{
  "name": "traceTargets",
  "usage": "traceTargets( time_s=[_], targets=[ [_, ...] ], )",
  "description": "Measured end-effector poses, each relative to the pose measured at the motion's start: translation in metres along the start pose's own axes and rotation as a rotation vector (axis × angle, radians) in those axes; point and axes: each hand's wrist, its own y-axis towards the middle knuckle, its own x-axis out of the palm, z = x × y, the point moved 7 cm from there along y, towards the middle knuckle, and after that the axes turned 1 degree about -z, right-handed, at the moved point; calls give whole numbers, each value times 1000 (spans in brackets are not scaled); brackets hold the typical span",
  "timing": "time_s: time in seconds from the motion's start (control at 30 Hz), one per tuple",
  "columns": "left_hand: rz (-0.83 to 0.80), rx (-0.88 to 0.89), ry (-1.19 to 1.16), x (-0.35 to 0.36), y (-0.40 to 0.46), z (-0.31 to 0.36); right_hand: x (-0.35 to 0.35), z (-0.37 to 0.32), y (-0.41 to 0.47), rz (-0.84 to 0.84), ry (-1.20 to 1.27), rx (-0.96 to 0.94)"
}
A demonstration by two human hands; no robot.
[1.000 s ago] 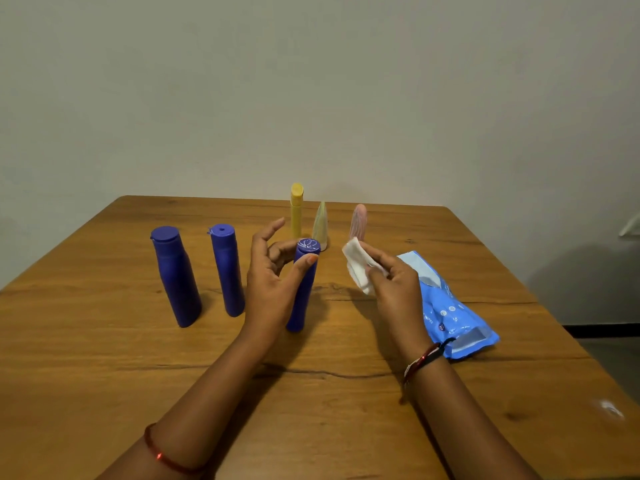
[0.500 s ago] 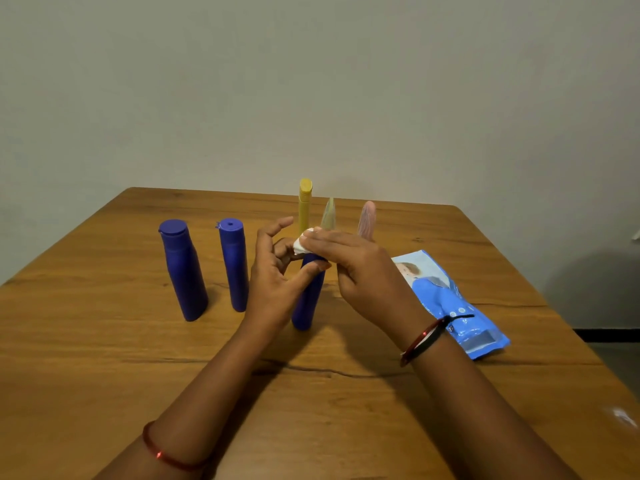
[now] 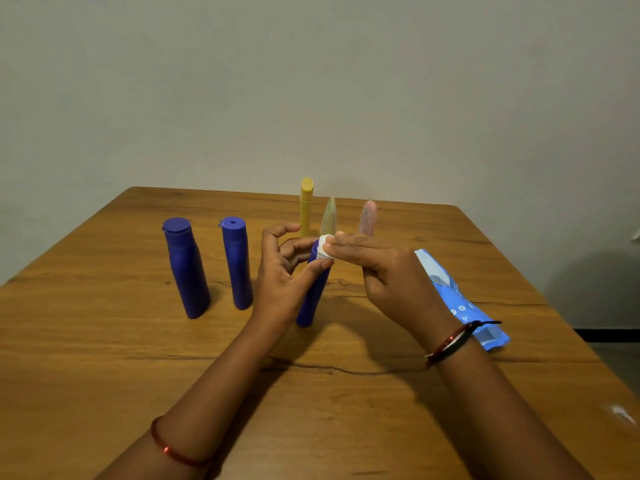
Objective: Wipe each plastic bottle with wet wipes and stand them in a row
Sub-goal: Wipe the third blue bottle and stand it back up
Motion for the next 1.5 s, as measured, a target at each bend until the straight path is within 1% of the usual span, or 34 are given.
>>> traceTargets(
  time_s=[0.13, 0.2, 0.3, 0.37, 0.47, 0.53, 0.6, 0.73, 0.83, 0.9, 0.93, 1.0, 1.1, 1.17, 1.23, 1.3, 1.33, 1.43, 1.5],
  targets=[
    [9, -6, 5, 0, -1, 1, -17, -2, 5, 42, -111, -10],
    [22, -6, 4, -2, -2, 2, -24, 3, 10, 92, -161, 38],
    [38, -3, 4, -4, -2, 4, -23, 9, 17, 152, -70, 119],
    [32, 11, 29, -3, -3, 6, -14, 4, 22, 122, -39, 115],
    [24, 41, 58, -3, -3, 7, 5, -7, 24, 31, -36, 87],
    [30, 61, 63, -5, -3, 7, 16, -8, 19, -23, 38, 100],
    [43, 76, 79, -8, -3, 7, 23, -7, 11, -26, 86, 93],
    [32, 73, 80, -5, -4, 7, 13, -5, -3, 83, 63, -7],
    [56, 63, 78, -7, -4, 8, -6, -5, -5, 199, -66, -85],
    [71, 50, 77, -8, -4, 8, -19, -7, 0, 275, -137, -99],
    [71, 46, 78, -7, -4, 9, -21, -7, 3, 286, -155, -91],
    [62, 41, 78, -6, -5, 9, -18, -10, 11, 225, -152, -98],
    [34, 41, 49, -5, -5, 5, 0, -30, 18, 25, -148, -235],
    [15, 34, 50, -4, -5, 3, 9, -45, 21, -52, -254, -346],
    [-5, 31, 50, -2, -5, 2, 13, -50, 25, -67, -383, -398],
    [-17, 34, 52, 0, -4, 3, 14, -40, 30, -90, -413, -355],
    [-16, 36, 59, 1, -4, 4, 14, -31, 33, -114, -379, -280],
    [24, 36, 63, -1, -4, 7, 14, 6, 35, -107, -142, 25],
    [58, 45, 69, -4, -5, 9, 16, 21, 28, -46, 30, 136]
  ],
)
